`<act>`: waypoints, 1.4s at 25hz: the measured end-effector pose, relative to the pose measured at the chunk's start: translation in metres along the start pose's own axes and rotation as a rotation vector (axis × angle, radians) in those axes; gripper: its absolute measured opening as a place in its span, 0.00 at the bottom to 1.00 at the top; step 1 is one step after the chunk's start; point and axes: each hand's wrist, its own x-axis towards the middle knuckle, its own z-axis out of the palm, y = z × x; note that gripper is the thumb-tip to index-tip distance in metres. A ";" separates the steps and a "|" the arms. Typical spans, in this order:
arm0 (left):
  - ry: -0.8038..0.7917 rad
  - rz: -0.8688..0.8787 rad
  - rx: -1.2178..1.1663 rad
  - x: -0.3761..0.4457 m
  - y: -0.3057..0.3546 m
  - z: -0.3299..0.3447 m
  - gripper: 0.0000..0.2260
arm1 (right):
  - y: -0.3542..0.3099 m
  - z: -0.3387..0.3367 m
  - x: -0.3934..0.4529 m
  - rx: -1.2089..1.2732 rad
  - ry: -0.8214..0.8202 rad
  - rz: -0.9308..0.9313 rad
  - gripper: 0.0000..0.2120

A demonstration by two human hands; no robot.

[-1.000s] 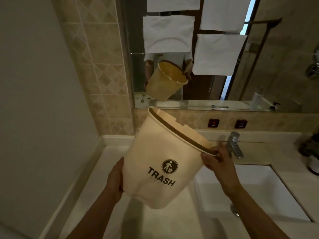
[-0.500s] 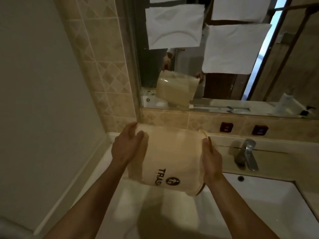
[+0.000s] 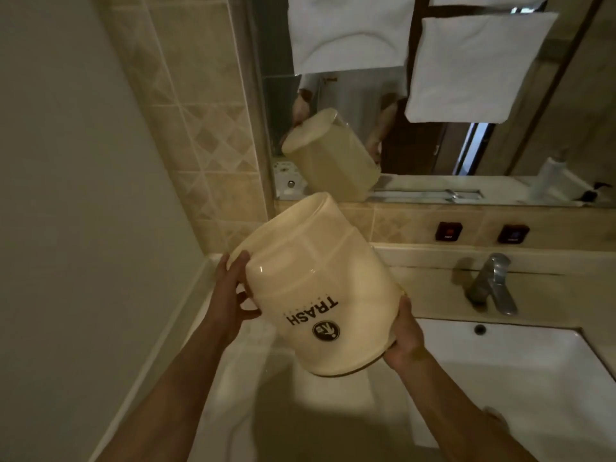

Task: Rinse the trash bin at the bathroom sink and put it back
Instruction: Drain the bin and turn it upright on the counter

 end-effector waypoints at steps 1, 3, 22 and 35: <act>0.021 0.015 -0.006 0.006 0.002 0.000 0.33 | 0.004 0.000 -0.002 -0.018 -0.019 -0.020 0.25; 0.006 0.066 0.068 0.016 0.006 0.001 0.31 | 0.009 0.000 -0.006 -0.161 -0.006 -0.063 0.24; -0.186 0.370 0.389 0.009 -0.056 0.043 0.41 | 0.035 -0.014 0.004 -0.162 0.073 0.186 0.33; -0.189 0.375 0.390 0.008 -0.071 0.038 0.36 | 0.014 -0.020 0.007 -0.475 0.090 0.020 0.23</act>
